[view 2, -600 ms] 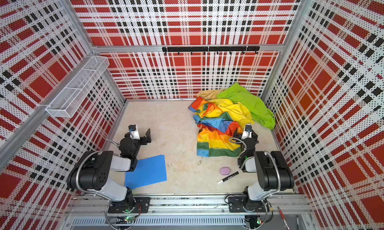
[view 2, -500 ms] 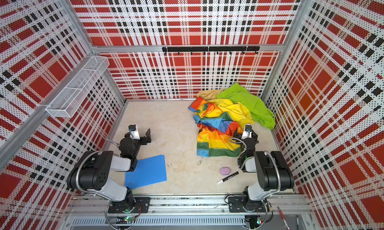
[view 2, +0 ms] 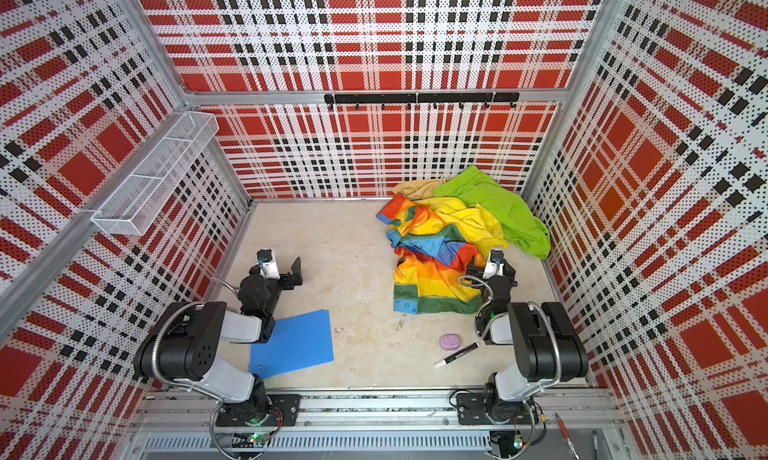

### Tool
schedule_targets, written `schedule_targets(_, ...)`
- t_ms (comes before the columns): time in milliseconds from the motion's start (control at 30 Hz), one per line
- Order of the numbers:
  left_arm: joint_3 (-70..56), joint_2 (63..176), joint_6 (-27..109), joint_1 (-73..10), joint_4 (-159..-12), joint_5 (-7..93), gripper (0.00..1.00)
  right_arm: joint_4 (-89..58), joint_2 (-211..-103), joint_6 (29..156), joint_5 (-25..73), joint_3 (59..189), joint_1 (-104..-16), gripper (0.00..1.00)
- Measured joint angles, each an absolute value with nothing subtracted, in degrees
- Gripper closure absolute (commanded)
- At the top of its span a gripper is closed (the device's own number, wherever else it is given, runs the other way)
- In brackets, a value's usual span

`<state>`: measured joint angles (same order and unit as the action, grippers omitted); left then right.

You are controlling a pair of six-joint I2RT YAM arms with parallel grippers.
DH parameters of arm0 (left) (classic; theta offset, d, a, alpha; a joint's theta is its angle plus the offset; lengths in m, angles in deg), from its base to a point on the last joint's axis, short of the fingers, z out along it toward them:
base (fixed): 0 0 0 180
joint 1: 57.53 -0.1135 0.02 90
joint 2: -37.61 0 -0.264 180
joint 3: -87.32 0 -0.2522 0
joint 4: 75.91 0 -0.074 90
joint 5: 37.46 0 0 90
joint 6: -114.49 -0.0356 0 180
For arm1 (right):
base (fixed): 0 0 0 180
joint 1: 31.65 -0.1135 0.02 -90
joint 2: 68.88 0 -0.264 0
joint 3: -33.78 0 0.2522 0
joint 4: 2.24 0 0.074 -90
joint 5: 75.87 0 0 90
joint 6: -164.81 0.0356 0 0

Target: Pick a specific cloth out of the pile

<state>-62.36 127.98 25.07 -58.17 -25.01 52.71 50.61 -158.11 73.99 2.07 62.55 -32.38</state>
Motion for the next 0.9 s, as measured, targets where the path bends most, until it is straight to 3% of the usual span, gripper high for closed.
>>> schedule_targets(900, -62.39, 127.98, 25.55, -59.53, -24.7, 50.33, 0.01, 50.65, -158.11, 74.06, 2.01, 62.55, -32.38, 0.0)
